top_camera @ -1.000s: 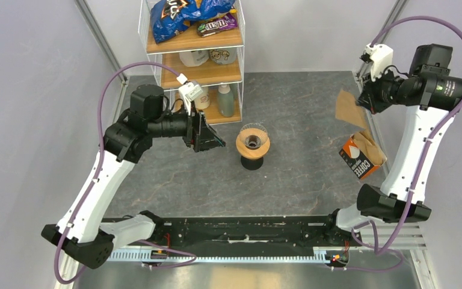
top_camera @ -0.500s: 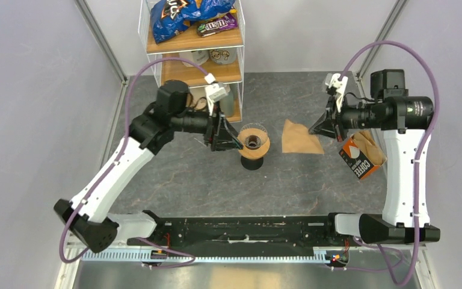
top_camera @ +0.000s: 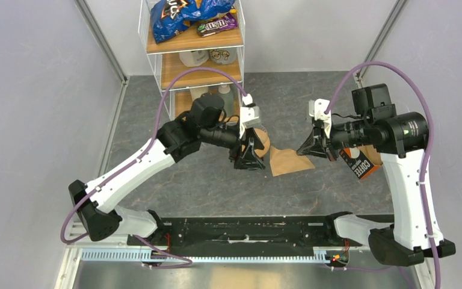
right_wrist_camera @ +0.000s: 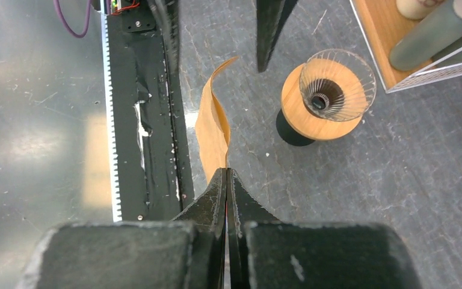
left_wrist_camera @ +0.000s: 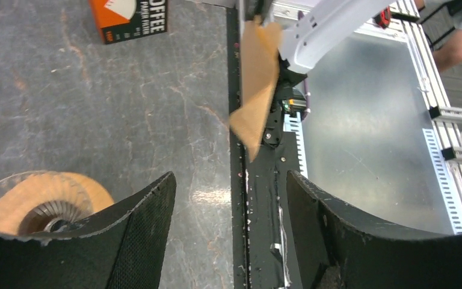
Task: Place the coffee filter in the dripper
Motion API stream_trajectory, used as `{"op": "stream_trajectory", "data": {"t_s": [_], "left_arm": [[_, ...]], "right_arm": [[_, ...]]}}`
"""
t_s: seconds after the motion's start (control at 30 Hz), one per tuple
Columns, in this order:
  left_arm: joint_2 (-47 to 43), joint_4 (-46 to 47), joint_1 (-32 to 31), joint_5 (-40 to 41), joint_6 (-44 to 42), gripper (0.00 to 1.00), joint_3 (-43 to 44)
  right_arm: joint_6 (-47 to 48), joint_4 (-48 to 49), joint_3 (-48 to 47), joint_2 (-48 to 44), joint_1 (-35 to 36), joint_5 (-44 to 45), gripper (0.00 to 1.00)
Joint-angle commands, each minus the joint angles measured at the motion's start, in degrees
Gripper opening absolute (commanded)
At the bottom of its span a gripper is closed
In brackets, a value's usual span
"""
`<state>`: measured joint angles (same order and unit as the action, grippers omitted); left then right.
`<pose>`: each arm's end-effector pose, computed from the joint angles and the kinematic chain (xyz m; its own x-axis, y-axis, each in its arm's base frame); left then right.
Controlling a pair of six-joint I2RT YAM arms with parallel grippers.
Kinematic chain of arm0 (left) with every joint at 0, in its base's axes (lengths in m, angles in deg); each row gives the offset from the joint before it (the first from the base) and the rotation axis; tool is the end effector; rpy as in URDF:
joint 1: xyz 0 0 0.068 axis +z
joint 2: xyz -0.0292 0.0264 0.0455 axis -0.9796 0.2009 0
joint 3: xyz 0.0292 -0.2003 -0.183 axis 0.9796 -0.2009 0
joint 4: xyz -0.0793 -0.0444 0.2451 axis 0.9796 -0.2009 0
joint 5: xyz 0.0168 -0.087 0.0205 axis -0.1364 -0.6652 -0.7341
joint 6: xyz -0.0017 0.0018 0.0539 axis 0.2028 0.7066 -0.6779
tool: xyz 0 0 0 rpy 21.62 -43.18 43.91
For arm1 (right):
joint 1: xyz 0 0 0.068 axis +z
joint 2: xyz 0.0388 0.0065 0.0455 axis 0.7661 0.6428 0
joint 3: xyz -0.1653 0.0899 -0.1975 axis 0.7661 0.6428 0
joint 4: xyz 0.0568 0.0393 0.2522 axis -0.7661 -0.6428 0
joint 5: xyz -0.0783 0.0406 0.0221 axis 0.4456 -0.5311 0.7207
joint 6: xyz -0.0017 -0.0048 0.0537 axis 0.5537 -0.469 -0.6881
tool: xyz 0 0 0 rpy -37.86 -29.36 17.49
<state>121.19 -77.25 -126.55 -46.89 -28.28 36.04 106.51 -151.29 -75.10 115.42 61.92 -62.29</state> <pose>0.1762 -0.2336 0.4086 -0.2191 0.3172 -0.9227 0.9727 -0.0035 -0.2322 0.1293 0.0571 0.4669 -0.0399 -0.4695 -0.8820 -0.9885 0.1477 -0.0339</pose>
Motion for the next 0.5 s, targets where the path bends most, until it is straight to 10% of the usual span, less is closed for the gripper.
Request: {"op": "stream_trajectory", "data": {"t_s": [0.0, 0.3, 0.47], "left_arm": [[-3.0, 11.3, -2.6, 1.2, 1.6, 0.73, -5.2], [-1.3, 22.6, -5.2, 4.8, 12.6, 0.56, -7.0], [-0.4, 23.1, -5.4, 6.1, 11.8, 0.19, -6.2]], "right_arm": [[-4.8, 0.9, -1.4, 0.9, 1.1, 2.0, 0.00], [-7.7, 2.6, -3.1, 1.6, 2.5, 0.8, 0.00], [-9.0, 3.3, -3.5, 1.6, 3.0, 0.6, 0.00]]}}
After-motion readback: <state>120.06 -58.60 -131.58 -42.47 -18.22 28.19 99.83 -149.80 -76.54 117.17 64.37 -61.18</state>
